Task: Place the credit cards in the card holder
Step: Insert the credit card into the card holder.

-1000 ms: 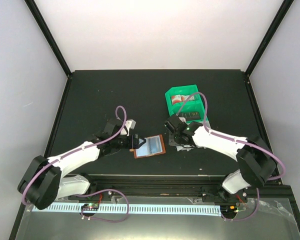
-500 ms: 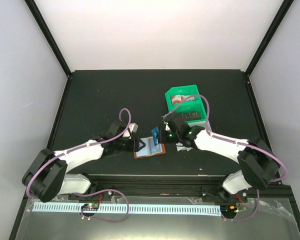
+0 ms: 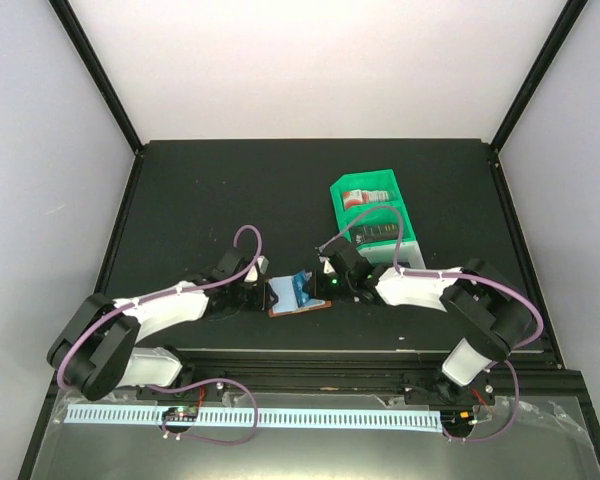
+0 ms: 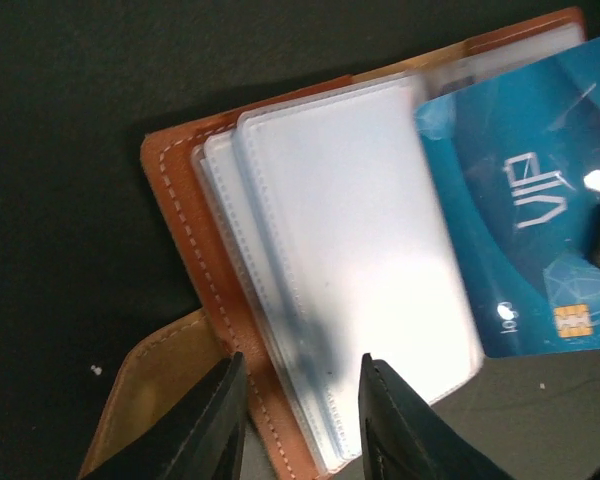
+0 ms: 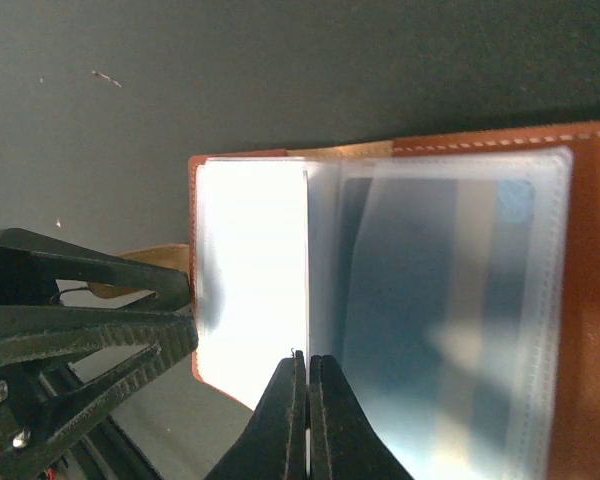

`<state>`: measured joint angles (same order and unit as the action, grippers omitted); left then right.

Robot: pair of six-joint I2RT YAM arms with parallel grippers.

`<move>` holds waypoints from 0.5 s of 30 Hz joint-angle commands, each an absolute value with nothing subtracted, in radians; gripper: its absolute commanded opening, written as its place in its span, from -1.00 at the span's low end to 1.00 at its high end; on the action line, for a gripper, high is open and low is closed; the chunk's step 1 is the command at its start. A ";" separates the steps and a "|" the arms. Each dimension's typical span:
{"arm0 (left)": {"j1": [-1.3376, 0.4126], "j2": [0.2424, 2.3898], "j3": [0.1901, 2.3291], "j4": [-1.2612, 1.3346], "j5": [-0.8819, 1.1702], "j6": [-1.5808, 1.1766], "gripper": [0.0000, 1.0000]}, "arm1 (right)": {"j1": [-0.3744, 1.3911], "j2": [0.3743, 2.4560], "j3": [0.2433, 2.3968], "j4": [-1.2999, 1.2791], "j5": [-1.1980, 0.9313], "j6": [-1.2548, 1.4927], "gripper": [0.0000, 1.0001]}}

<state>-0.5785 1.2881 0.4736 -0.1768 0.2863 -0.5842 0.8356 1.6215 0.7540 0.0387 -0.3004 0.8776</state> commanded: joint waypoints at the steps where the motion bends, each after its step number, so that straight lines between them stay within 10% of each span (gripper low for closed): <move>1: -0.585 1.322 0.468 -0.192 0.259 -0.576 -0.38 | 0.843 1.617 0.736 0.100 -0.275 0.915 -0.98; 15: -0.586 1.332 0.467 -0.193 0.267 -0.583 -0.56 | 0.845 1.648 0.687 0.151 -0.234 0.992 -0.98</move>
